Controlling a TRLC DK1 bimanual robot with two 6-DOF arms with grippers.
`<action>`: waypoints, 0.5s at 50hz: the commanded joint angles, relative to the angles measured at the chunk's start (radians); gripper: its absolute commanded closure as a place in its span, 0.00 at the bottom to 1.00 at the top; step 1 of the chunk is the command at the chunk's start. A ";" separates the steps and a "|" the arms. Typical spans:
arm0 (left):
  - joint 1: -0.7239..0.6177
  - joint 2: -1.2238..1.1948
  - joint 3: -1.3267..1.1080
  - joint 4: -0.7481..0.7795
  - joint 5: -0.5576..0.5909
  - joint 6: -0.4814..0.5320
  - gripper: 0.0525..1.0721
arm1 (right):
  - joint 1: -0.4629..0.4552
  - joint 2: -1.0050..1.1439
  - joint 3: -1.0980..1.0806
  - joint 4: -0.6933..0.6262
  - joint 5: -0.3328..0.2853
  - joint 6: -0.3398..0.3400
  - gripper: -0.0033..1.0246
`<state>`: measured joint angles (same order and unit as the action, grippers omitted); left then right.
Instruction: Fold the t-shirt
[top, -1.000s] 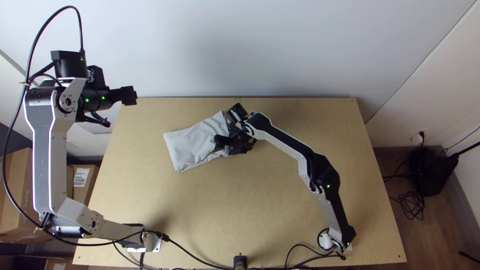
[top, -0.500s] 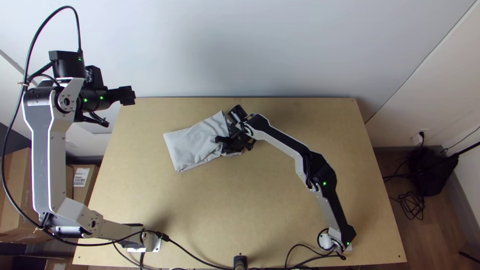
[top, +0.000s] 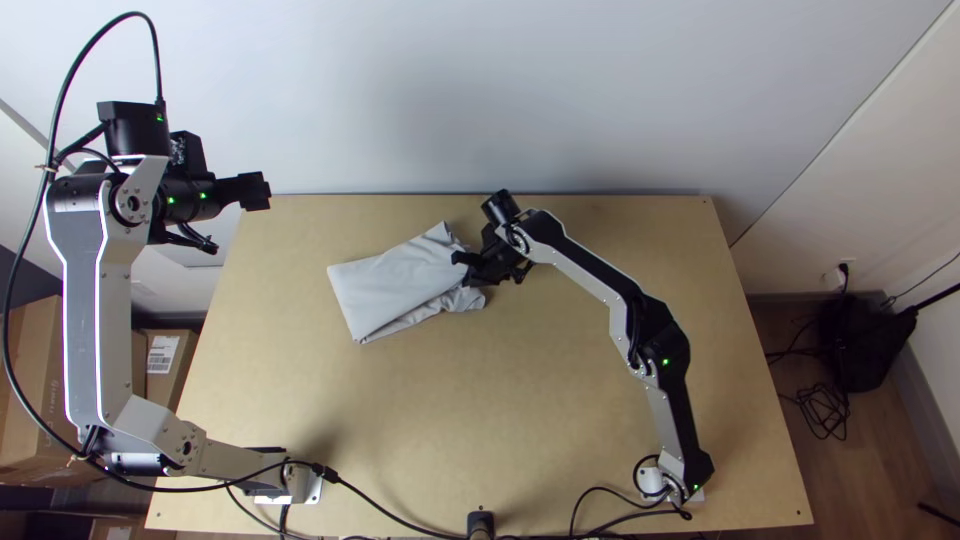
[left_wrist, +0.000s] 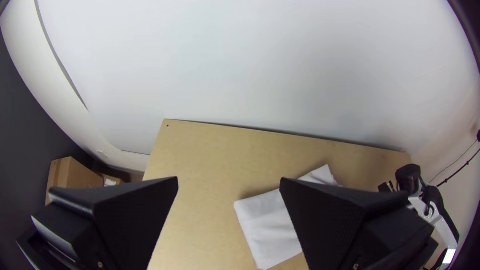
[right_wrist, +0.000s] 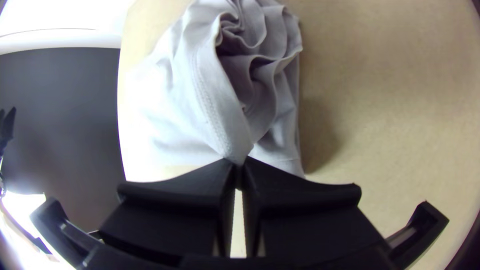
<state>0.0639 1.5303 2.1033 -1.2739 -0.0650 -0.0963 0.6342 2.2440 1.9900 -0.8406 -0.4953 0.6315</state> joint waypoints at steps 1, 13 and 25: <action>0.007 -0.022 -0.008 0.007 0.014 0.013 0.04 | -0.033 -0.027 -0.043 -0.015 0.023 -0.015 0.87; 0.013 -0.024 -0.005 0.010 0.014 0.026 0.04 | -0.070 -0.052 -0.057 -0.026 0.020 -0.059 0.05; 0.027 -0.025 0.001 0.010 0.014 0.032 0.04 | -0.103 -0.009 0.066 0.015 -0.108 -0.058 0.04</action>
<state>0.0792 1.5303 2.1033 -1.2697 -0.0628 -0.0845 0.5465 2.2364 1.9739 -0.8459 -0.5503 0.5770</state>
